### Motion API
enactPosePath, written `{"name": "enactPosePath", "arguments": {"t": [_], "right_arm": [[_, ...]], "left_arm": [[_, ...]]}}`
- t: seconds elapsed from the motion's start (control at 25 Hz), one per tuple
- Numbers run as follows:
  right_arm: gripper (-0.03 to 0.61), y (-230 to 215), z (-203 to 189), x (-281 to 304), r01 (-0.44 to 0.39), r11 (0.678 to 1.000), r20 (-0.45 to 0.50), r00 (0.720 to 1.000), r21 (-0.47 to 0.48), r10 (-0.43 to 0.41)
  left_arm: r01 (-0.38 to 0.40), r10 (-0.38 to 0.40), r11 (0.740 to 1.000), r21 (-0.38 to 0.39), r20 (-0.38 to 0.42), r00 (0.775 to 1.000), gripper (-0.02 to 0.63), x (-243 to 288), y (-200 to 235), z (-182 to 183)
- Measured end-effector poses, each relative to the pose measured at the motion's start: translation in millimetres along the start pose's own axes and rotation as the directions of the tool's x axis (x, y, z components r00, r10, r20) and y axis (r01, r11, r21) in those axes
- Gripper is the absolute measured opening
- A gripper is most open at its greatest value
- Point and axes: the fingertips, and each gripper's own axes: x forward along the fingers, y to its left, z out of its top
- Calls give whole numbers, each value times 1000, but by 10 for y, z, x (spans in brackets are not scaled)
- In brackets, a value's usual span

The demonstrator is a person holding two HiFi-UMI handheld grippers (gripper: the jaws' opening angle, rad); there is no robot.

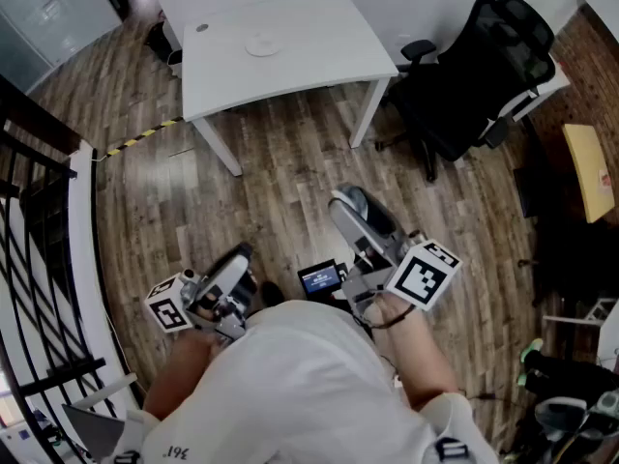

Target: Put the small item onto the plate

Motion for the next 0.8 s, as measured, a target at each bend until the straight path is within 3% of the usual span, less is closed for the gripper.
{"name": "enactPosePath", "arguments": {"t": [0.8], "right_arm": [[319, -47, 110, 118, -1, 998, 11, 1000, -59, 1]], "left_arm": [[27, -27, 999, 18, -8, 1000, 112, 127, 73, 119]]}}
